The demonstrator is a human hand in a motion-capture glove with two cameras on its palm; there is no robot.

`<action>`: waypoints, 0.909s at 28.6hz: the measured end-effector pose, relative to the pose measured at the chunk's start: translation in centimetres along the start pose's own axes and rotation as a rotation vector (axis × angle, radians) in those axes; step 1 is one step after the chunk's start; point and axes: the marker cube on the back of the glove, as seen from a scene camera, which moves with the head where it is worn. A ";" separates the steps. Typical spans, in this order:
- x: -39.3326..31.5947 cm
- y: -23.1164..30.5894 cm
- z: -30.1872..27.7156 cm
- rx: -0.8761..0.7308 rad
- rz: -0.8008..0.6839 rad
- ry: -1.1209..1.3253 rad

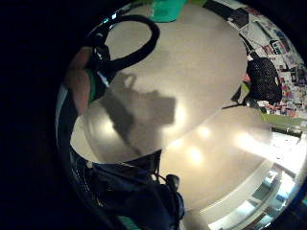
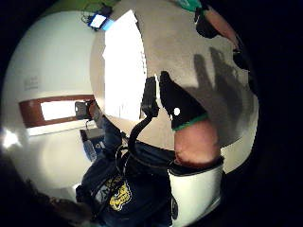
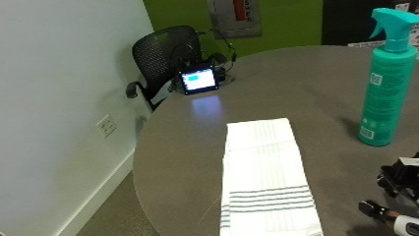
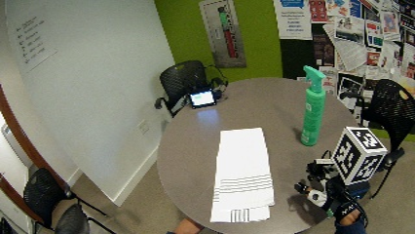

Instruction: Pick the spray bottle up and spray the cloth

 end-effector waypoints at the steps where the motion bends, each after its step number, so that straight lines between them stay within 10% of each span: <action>1: 0.0 0.0 0.0 0.000 0.000 0.000; 26: 0.4 0.7 -0.3 -0.035 -0.007 0.007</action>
